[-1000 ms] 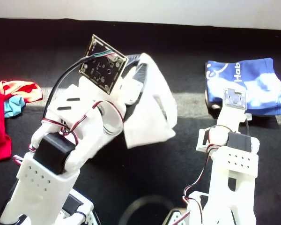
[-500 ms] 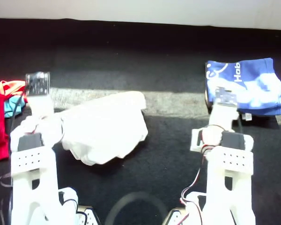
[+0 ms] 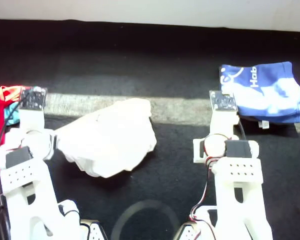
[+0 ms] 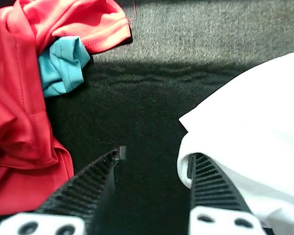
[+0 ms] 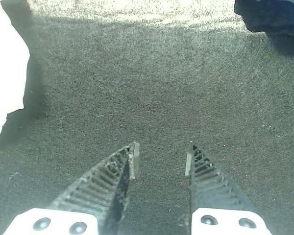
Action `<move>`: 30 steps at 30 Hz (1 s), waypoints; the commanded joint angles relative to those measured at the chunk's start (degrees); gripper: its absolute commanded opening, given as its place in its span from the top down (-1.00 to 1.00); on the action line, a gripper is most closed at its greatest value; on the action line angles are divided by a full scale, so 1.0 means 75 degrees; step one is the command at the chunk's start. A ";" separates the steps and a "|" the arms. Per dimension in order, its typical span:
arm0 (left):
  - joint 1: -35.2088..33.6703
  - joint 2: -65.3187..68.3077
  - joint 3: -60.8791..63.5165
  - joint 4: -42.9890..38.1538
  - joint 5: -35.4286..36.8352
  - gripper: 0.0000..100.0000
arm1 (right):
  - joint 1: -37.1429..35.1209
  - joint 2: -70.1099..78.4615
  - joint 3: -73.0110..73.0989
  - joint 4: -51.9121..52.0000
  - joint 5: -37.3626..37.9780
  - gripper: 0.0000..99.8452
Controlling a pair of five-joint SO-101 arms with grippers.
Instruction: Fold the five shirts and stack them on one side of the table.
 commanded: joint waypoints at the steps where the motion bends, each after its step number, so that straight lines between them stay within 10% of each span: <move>1: 0.0955 -0.0123 -0.0990 0.1160 -0.0023 0.56 | -0.0041 -0.0088 -0.0029 -0.0100 -0.0023 0.68; 12: 0.4730 -0.0076 -0.2807 0.4513 0.0621 0.56 | -0.0041 -0.0088 -0.0088 -0.0111 -0.0012 0.68; 30: 0.5445 -0.0053 -0.0358 0.1653 0.1055 0.56 | -0.0053 -0.0088 -0.0088 -0.0111 -0.0012 0.68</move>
